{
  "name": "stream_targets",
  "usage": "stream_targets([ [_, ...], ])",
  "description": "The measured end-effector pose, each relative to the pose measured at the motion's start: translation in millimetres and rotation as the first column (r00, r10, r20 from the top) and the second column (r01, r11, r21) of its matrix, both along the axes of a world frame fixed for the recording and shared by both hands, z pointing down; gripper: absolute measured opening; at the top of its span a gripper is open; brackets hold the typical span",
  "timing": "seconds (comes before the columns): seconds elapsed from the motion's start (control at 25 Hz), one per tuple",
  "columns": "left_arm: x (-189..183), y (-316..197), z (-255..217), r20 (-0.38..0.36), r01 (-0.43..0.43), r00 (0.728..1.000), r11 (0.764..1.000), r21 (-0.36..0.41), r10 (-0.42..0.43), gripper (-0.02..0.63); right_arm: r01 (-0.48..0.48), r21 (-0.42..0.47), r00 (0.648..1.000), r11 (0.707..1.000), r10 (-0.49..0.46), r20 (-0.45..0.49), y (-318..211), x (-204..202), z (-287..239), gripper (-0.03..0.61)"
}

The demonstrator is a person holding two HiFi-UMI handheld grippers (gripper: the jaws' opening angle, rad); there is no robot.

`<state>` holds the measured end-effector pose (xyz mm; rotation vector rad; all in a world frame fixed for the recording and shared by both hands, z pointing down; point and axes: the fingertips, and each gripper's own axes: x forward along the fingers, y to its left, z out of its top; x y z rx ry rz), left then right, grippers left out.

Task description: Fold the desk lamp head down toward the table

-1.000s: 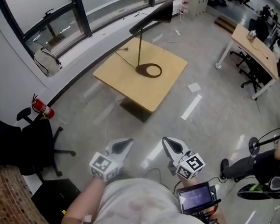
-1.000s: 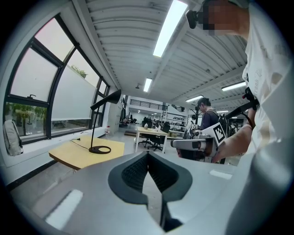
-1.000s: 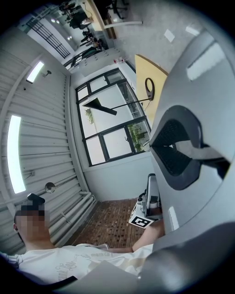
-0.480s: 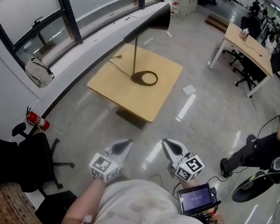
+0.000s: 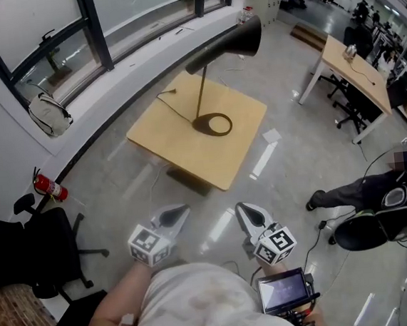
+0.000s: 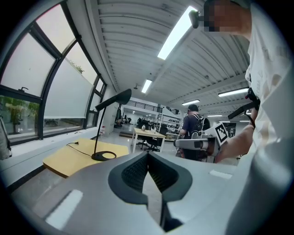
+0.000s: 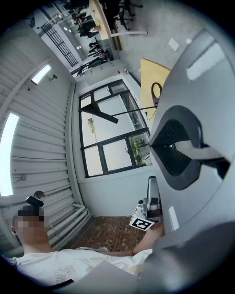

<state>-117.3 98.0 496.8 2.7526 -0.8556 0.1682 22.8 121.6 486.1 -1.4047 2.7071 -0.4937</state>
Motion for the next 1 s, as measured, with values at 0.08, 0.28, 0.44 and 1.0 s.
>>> stream_targets([
  [0.08, -7, -9, 0, -0.012, -0.005, 1.000, 1.000, -0.005, 0.004, 0.002, -0.016, 0.004, 1.000, 1.000, 0.016, 0.004, -9, -7, 0, 0.012],
  [0.28, -24, -28, -3, -0.025, -0.021, 0.999, 1.000, 0.000, 0.021, 0.002, -0.036, -0.004, 0.999, 0.999, 0.036, -0.012, -26, -22, 1, 0.012],
  [0.44, -41, -43, 0, -0.022, -0.031, 0.999, 1.000, 0.000, 0.031, 0.002, -0.037, 0.005, 0.999, 0.999, 0.037, -0.040, -42, -33, -3, 0.012],
  [1.0, -64, -69, 3, -0.005, -0.028, 1.000, 1.000, 0.007, 0.028, 0.002, -0.050, 0.007, 0.998, 0.999, 0.051, -0.034, -68, -47, -3, 0.012],
])
